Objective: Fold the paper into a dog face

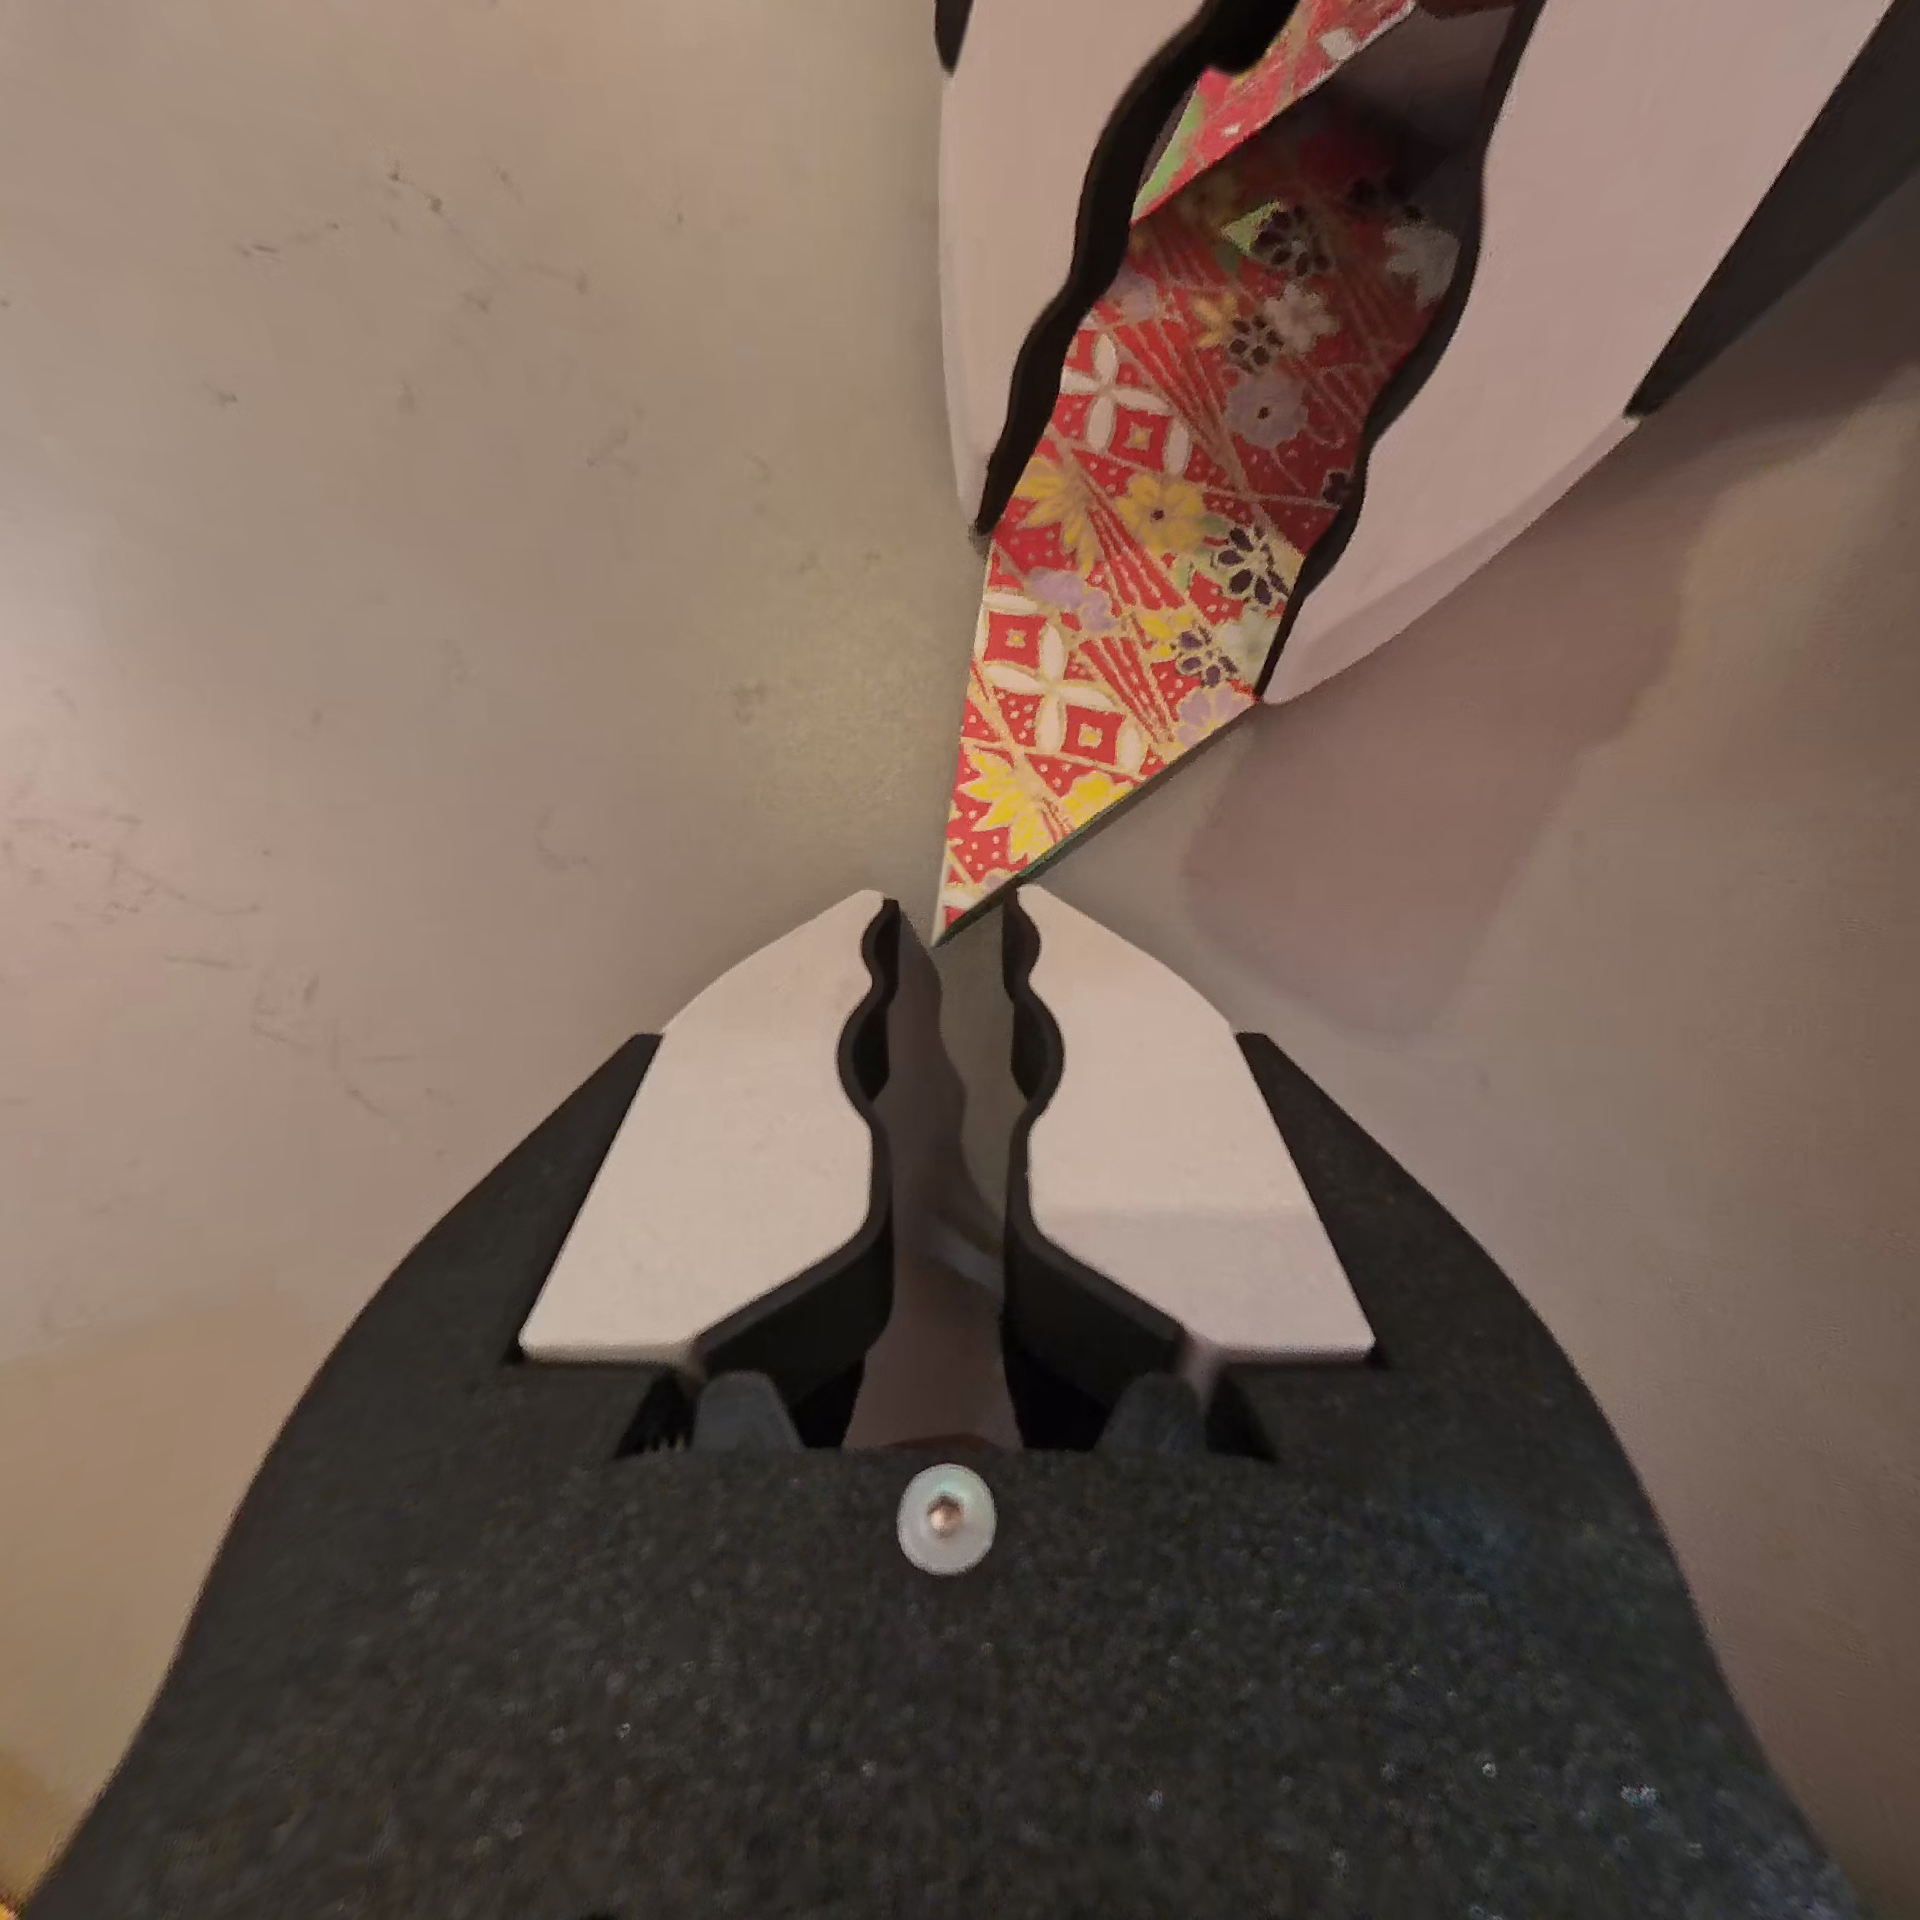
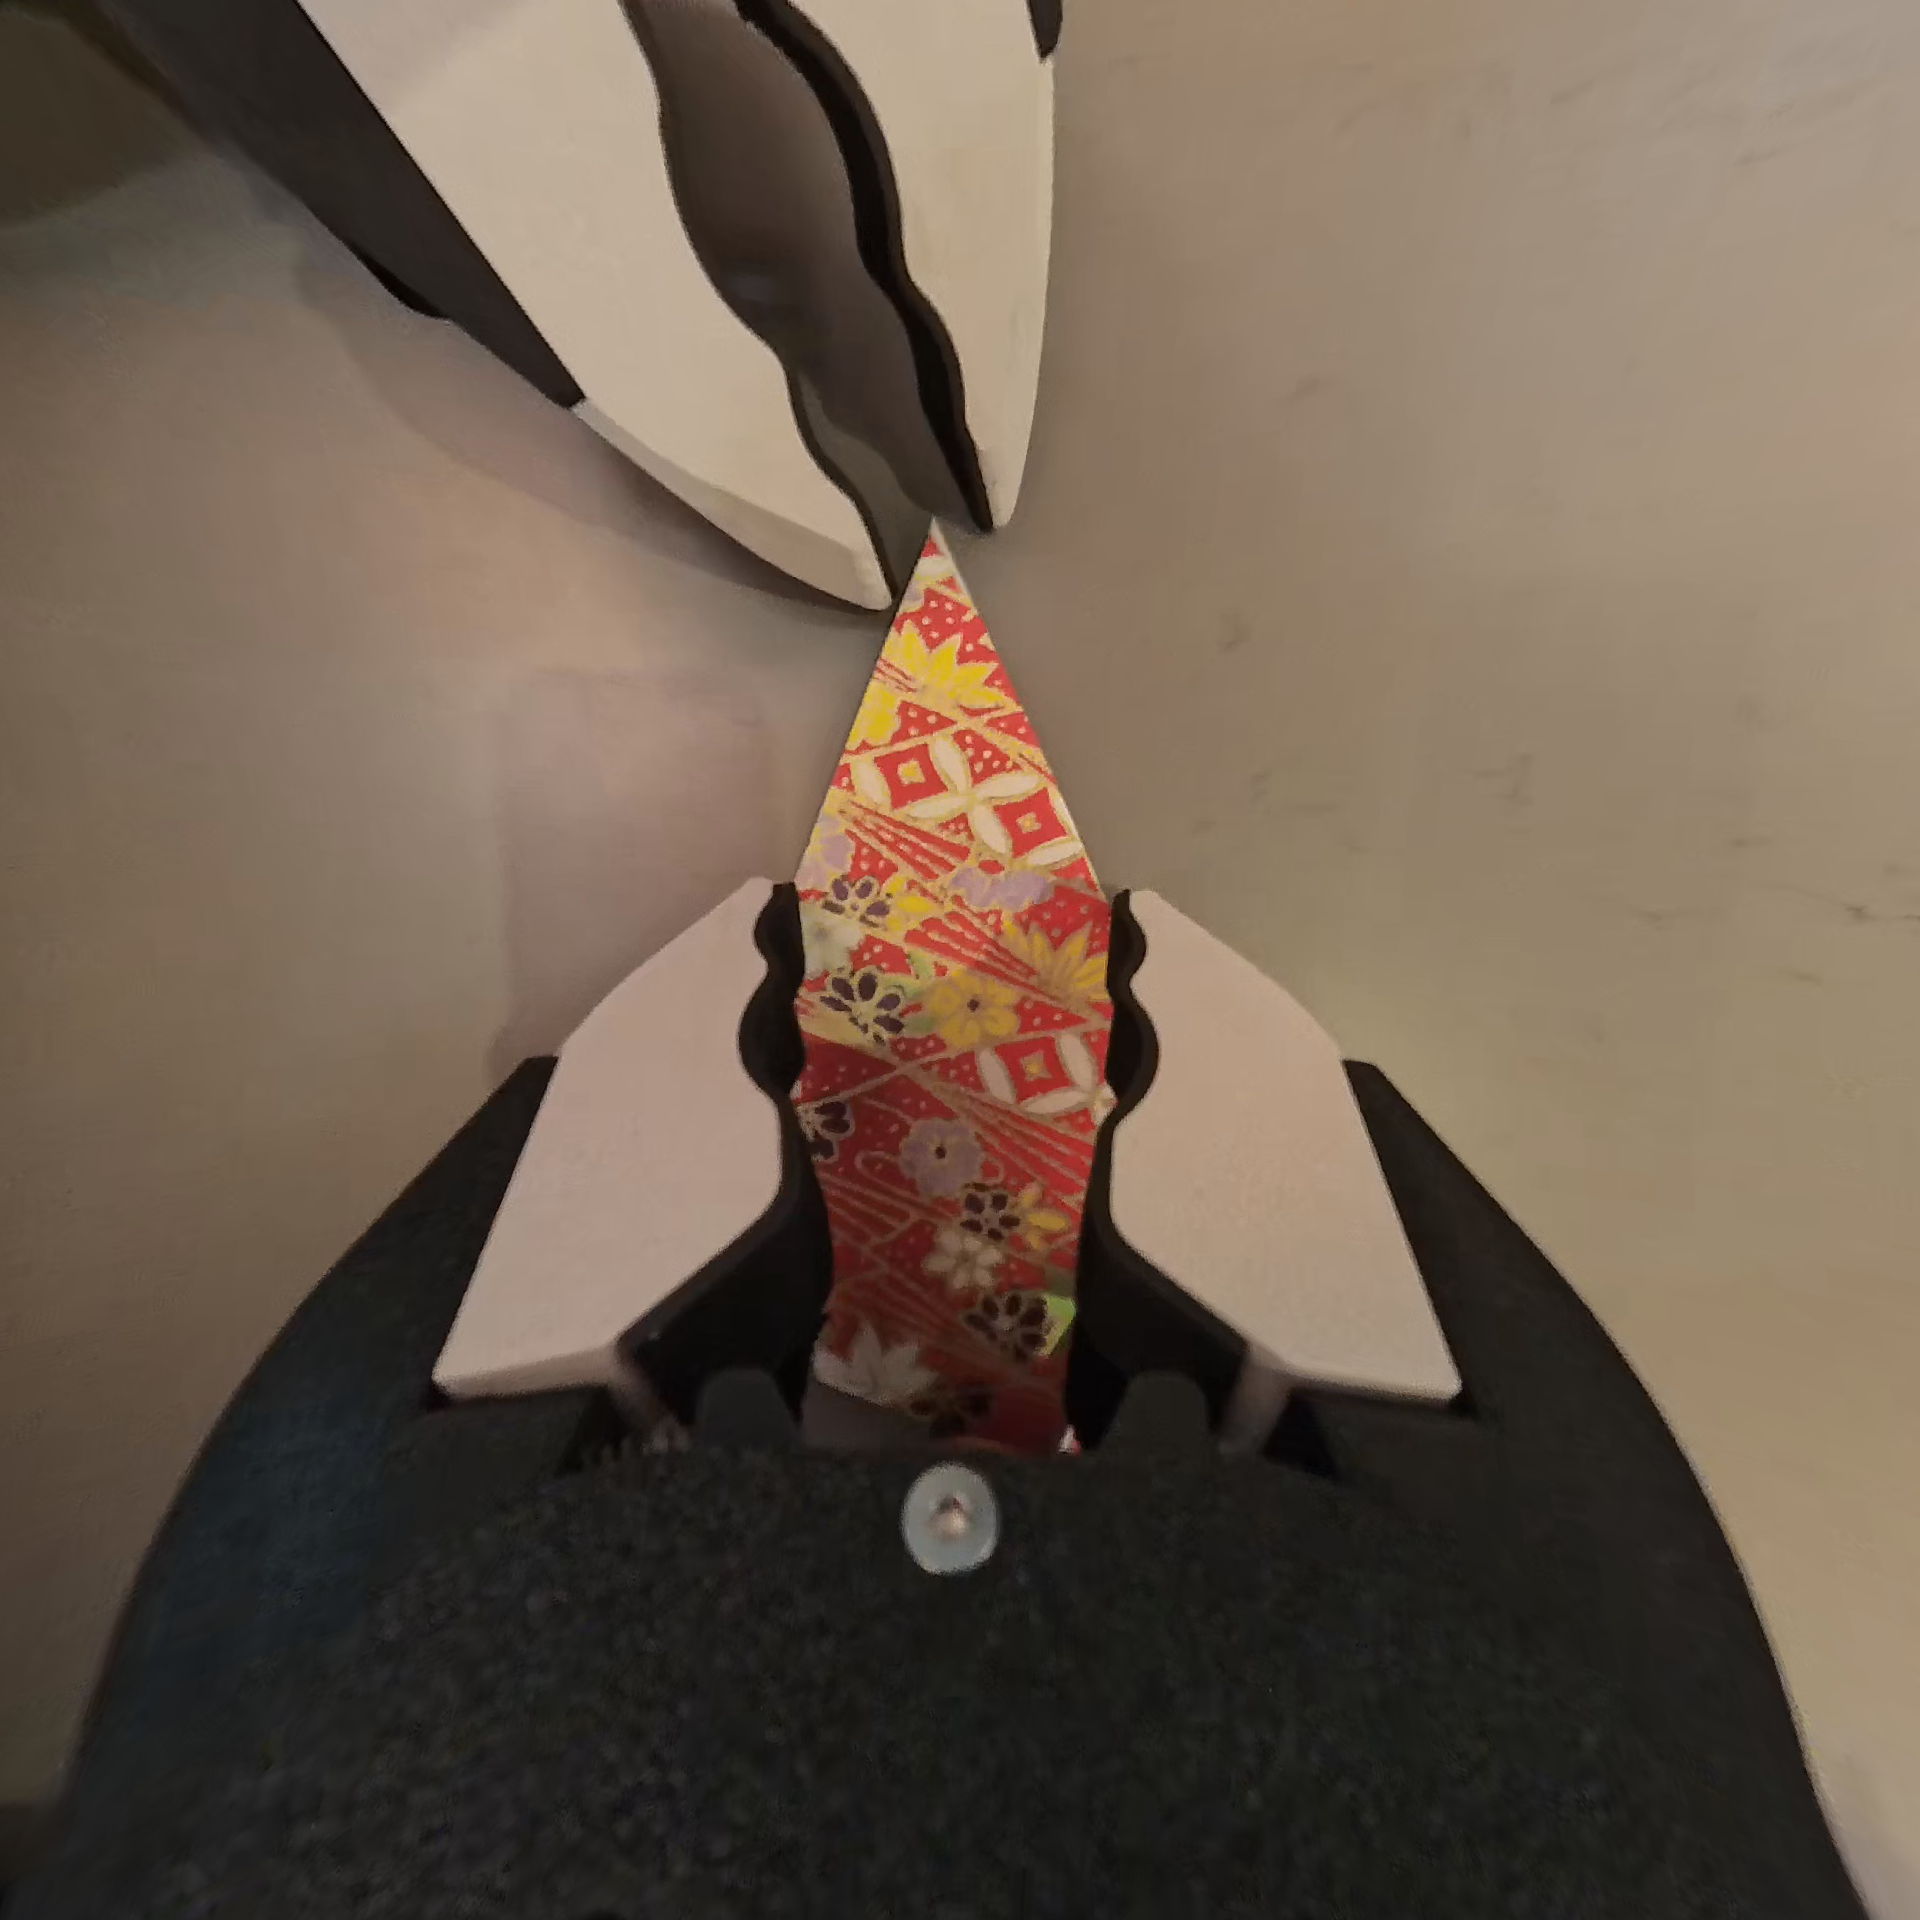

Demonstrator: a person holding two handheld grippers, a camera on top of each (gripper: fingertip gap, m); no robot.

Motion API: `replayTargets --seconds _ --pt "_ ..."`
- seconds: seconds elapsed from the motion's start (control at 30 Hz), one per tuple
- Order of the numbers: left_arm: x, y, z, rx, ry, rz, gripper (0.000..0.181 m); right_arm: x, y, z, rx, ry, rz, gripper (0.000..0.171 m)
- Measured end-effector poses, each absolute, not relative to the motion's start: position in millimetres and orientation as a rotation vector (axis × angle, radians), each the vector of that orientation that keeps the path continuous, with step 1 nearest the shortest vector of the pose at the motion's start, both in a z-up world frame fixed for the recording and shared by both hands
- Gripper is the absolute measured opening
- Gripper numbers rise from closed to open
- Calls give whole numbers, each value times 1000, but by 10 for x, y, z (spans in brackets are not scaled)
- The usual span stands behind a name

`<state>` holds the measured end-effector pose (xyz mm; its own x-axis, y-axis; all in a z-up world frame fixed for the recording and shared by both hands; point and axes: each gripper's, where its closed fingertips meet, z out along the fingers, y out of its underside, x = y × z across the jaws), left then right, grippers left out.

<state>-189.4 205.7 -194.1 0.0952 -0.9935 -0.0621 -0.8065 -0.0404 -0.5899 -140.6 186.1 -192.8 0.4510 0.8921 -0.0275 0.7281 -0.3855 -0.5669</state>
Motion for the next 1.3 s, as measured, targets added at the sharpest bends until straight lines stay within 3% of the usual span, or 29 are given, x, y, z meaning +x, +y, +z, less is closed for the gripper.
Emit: replayTargets --seconds 1.03,1.3 --pt "-1942 1990 -1945 -1941 1748 -541 18 -1366 1888 -1934 -2191 -1375 418 53" --pt "-1897 2002 -1948 -1923 1771 -504 3 -1362 1880 -1936 -2182 -1372 425 53"
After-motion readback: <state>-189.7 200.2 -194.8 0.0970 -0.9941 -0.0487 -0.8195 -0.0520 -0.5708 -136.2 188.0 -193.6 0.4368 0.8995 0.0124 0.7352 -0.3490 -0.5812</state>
